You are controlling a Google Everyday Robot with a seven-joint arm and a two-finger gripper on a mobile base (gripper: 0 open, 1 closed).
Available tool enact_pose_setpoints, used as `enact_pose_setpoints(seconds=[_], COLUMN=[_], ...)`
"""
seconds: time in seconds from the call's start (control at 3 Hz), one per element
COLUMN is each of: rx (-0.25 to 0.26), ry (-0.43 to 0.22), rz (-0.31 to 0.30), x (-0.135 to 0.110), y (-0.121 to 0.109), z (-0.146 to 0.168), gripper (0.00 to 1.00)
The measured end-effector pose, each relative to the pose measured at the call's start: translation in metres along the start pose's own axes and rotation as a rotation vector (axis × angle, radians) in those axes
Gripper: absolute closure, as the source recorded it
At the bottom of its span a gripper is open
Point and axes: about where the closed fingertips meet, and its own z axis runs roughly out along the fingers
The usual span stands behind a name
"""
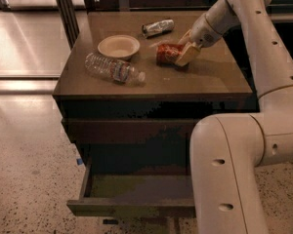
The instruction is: Place coke can into middle drawer
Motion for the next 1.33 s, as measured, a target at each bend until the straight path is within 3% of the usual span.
enact_pose_setpoints(seconds=[0.33,0.67,1.0,1.33], rx=[-0.023,-0.074,-0.104,0.009], ry=[-0.012,-0.092,-0.138,-0.215], rz=[0.024,0.153,0.224,0.236], x=[-0.001,0.003,0.003,-0.009], y=[0.007,0.029,0.049,0.061], z=[-0.004,-0.027,-0.037,-0.09], gripper=[1.0,1.0,1.0,1.0])
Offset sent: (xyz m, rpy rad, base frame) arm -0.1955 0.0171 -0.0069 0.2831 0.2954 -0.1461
